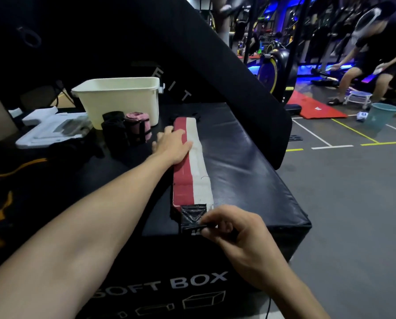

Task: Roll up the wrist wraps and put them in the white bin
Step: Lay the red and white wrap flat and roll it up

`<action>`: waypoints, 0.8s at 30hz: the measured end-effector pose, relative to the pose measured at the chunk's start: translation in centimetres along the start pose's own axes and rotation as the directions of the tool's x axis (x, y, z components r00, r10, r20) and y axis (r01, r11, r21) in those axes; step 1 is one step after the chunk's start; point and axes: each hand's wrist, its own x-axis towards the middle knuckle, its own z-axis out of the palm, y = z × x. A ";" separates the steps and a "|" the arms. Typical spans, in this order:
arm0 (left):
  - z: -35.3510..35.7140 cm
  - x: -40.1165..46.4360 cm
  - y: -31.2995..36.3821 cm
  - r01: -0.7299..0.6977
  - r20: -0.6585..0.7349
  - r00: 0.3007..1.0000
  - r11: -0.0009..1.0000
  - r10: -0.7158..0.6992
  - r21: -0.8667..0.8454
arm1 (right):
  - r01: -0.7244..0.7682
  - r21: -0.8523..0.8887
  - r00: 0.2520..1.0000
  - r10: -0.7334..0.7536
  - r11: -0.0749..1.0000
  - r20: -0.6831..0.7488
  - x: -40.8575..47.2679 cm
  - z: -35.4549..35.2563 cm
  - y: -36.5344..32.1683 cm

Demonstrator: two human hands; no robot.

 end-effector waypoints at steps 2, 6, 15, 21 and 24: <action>-2.0 -1.8 -0.3 -0.215 -0.105 0.974 0.967 0.202 -0.137 | -0.005 0.007 1.000 0.005 1.000 0.007 -0.1 0.1 -0.1; -6.2 -11.0 -0.5 -0.500 -0.180 0.866 0.787 0.467 -0.361 | -0.010 0.002 1.000 0.010 1.000 -0.017 -0.1 0.1 -0.6; -4.2 -23.7 -3.3 -0.458 -0.177 0.886 0.743 0.429 -0.488 | -0.075 0.003 0.993 0.075 0.997 -0.095 -0.8 1.2 -1.6; -3.0 -25.2 -3.8 -0.504 -0.289 0.863 0.737 0.414 -0.451 | -0.025 -0.086 0.991 0.014 0.996 -0.130 -1.8 1.7 -2.4; -2.5 -26.0 -4.6 -0.455 -0.229 0.890 0.740 0.394 -0.496 | -0.022 -0.095 0.997 0.015 0.995 -0.075 -2.6 2.0 -2.6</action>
